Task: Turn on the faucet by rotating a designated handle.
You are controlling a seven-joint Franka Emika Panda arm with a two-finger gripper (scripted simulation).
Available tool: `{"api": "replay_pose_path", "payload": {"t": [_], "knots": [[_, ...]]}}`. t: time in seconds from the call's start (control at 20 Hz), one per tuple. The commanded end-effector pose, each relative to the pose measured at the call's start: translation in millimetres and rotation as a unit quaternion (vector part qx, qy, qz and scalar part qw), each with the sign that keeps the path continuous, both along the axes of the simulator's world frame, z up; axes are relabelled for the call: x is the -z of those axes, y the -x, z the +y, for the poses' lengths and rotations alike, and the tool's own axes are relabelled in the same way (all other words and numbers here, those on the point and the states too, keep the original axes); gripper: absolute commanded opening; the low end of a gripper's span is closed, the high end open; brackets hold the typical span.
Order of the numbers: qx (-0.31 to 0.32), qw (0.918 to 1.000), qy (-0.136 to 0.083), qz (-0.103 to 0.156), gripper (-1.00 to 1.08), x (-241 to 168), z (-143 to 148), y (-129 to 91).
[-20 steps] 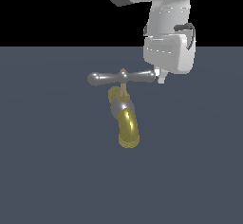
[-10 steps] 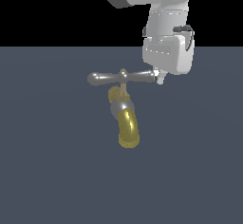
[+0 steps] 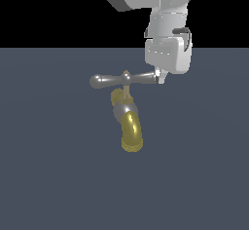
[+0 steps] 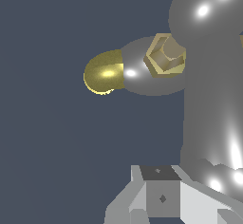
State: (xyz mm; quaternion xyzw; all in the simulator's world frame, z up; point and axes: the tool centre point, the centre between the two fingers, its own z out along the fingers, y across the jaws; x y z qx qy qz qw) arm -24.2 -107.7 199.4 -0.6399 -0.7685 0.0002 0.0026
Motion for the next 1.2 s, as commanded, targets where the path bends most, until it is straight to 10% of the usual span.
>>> {"api": "replay_pose_path", "payload": {"t": [0.0,1.15], "knots": [[-0.001,1.0000,0.001,-0.002,-1.00,0.2,0.8,-9.9],[0.004,1.0000,0.002,0.001,-1.00,1.8,11.7,-65.7]]}}
